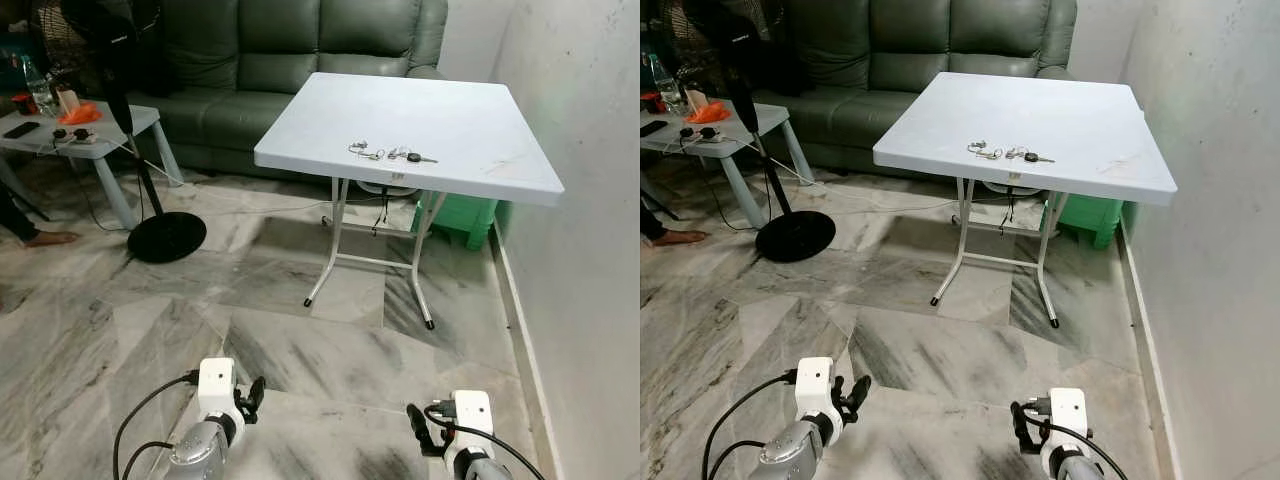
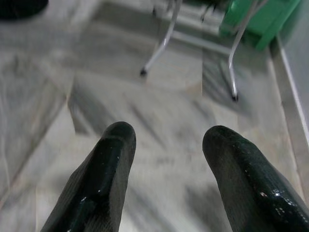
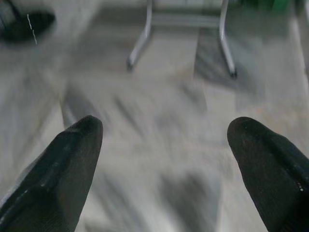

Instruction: Hang keys on a hook

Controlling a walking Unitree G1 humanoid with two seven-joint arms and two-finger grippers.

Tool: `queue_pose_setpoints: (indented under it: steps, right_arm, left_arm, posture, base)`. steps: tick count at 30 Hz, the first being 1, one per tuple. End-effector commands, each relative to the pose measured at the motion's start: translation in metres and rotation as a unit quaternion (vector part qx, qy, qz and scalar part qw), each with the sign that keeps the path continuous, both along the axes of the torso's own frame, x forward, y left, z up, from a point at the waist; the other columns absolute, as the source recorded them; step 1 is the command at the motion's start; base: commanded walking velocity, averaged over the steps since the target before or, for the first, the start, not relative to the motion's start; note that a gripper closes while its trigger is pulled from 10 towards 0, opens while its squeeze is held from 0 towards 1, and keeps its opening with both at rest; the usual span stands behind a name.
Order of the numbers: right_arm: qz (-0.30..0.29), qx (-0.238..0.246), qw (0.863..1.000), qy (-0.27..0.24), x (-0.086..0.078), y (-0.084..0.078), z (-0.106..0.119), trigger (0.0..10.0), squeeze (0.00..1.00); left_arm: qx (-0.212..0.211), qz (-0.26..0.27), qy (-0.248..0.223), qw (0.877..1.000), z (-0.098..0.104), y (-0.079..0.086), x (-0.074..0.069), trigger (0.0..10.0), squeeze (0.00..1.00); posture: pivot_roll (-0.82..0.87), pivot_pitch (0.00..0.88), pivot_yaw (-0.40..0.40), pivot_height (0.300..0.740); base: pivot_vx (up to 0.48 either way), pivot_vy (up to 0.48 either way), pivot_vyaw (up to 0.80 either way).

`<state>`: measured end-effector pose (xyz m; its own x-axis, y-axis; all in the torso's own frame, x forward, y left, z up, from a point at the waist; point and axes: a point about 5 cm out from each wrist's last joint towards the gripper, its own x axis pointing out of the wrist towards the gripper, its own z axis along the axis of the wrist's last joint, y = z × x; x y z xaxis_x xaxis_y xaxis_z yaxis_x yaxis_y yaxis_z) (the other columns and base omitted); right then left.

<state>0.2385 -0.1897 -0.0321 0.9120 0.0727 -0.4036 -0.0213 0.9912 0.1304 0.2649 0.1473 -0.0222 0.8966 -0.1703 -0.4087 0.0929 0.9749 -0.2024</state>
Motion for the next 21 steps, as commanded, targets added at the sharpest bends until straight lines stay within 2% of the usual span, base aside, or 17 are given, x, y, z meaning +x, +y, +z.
queue_pose_setpoints:
  steps: [1, 3, 4, 8, 12, 13, 14, 17, 18, 21]
  right_arm:
    - [-0.013, 0.019, 0.998, -0.058, 0.016, 0.000, 0.018, 10.0, 0.00]
    - [-0.021, 0.028, 0.996, -0.080, 0.021, 0.001, 0.024, 10.0, 0.00]
    - [-0.017, 0.027, 0.993, -0.118, 0.029, 0.004, 0.037, 10.0, 0.00]
    - [-0.004, 0.000, 0.981, -0.196, 0.043, 0.006, 0.067, 10.0, 0.00]
    - [0.024, -0.027, 0.973, -0.228, 0.047, 0.010, 0.081, 10.0, 0.00]
    - [0.040, -0.032, 0.966, -0.255, 0.051, 0.013, 0.094, 10.0, 0.00]
    - [0.047, -0.029, 0.962, -0.267, 0.052, 0.014, 0.101, 10.0, 0.00]
    - [0.067, -0.020, 0.950, -0.305, 0.050, 0.018, 0.125, 10.0, 0.00]
    - [0.067, -0.020, 0.950, -0.305, 0.050, 0.018, 0.125, 10.0, 0.00]
    - [0.046, 0.030, 0.942, -0.332, 0.040, 0.022, 0.145, 10.0, 0.00]
  left_arm:
    - [-0.019, -0.003, -0.029, 0.999, 0.010, -0.001, 0.009, 10.0, 0.00]
    - [-0.046, 0.001, -0.033, 0.998, 0.013, 0.000, 0.011, 10.0, 0.00]
    - [-0.055, 0.001, -0.054, 0.997, 0.021, 0.000, 0.018, 10.0, 0.00]
    - [-0.075, 0.001, -0.116, 0.990, 0.047, -0.002, 0.036, 10.0, 0.00]
    - [-0.060, 0.001, -0.145, 0.988, 0.061, -0.001, 0.045, 10.0, 0.00]
    - [-0.052, -0.011, -0.180, 0.982, 0.078, 0.000, 0.053, 10.0, 0.00]
    - [-0.051, -0.018, -0.197, 0.979, 0.086, 0.001, 0.055, 10.0, 0.00]
    - [-0.048, -0.037, -0.244, 0.968, 0.108, 0.004, 0.057, 10.0, 0.00]
    - [-0.048, -0.037, -0.244, 0.968, 0.108, 0.004, 0.057, 10.0, 0.00]
    - [-0.088, -0.037, -0.280, 0.955, 0.125, 0.004, 0.047, 10.0, 0.00]
  posture:
    - [0.01, 0.000, 0.015, 0.740]
    - [0.01, 0.000, 0.017, 0.740]
    - [0.01, 0.000, 0.020, 0.740]
    - [0.01, 0.000, 0.020, 0.740]
    - [0.02, 0.000, 0.020, 0.740]
    - [0.02, 0.000, 0.020, 0.740]
    - [0.02, 0.000, 0.020, 0.740]
    - [0.01, 0.000, 0.032, 0.740]
    - [0.01, 0.000, 0.032, 0.740]
    - [0.00, 0.000, 0.039, 0.740]
  base:
    - [0.000, 0.000, 0.00]
    - [0.000, 0.000, 0.00]
    - [0.000, 0.000, 0.00]
    - [0.000, 0.000, 0.00]
    - [0.000, 0.000, 0.00]
    - [0.000, 0.000, 0.00]
    - [0.000, 0.000, 0.00]
    - [0.000, 0.000, 0.00]
    - [0.000, 0.000, 0.00]
    - [0.000, 0.000, 0.00]
